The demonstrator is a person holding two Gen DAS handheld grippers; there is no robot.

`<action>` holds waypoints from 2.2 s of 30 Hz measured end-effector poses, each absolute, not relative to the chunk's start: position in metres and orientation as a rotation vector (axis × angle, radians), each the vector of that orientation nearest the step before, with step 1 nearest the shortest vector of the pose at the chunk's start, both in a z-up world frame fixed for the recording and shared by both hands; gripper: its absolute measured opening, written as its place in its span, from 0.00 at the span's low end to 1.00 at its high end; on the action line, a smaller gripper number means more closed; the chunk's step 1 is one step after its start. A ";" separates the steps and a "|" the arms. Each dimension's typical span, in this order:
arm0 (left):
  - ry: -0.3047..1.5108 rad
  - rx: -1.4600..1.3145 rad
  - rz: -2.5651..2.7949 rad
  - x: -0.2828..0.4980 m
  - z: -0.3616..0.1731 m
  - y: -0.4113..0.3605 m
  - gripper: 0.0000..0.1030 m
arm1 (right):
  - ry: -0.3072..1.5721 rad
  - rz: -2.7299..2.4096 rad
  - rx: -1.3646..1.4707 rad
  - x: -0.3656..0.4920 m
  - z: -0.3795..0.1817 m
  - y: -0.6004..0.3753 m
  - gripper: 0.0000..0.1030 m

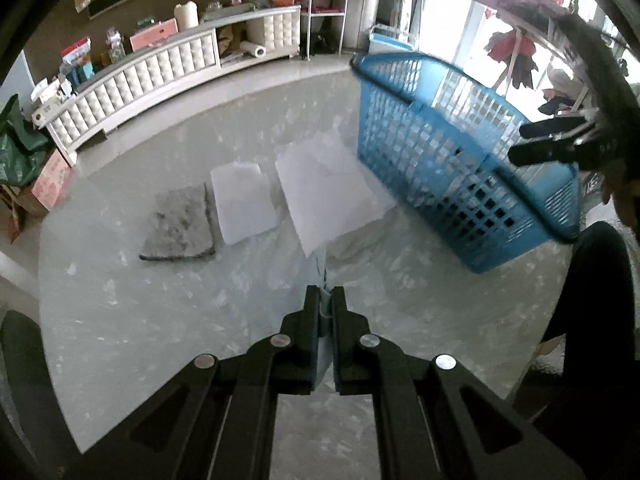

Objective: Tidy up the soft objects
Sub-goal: 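Open the right gripper and carry the light blue towel in the left gripper over the basket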

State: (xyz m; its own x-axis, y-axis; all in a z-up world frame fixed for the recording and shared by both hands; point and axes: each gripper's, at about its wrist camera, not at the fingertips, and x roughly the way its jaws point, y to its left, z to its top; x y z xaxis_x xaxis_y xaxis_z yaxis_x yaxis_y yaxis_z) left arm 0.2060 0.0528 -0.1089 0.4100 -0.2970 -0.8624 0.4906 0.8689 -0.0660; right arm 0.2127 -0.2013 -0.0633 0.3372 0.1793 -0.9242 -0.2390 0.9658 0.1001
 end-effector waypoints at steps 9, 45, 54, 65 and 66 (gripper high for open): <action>0.974 0.236 -0.516 0.190 -0.065 0.025 0.04 | 1.146 0.298 -0.027 0.179 -0.046 -0.227 1.00; 0.930 0.350 -0.604 0.222 -0.034 -0.135 0.04 | 1.034 0.242 0.046 0.171 -0.051 -0.300 1.00; 0.983 0.379 -0.609 0.246 -0.068 -0.158 0.04 | 1.066 0.217 0.079 0.178 -0.068 -0.312 1.00; 1.070 0.369 -0.652 0.262 -0.103 -0.179 0.04 | 1.090 0.197 0.088 0.188 -0.080 -0.318 1.00; 1.077 0.370 -0.659 0.263 -0.104 -0.181 0.04 | 1.090 0.196 0.089 0.188 -0.080 -0.319 1.00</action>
State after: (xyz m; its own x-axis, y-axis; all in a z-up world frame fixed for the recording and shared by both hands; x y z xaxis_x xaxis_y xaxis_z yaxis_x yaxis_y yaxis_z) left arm 0.2627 -0.1809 -0.1045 0.3112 -0.3121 -0.8976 0.6568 0.7533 -0.0342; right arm 0.1878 -0.3186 -0.0796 0.4477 0.2016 -0.8712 -0.1143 0.9792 0.1679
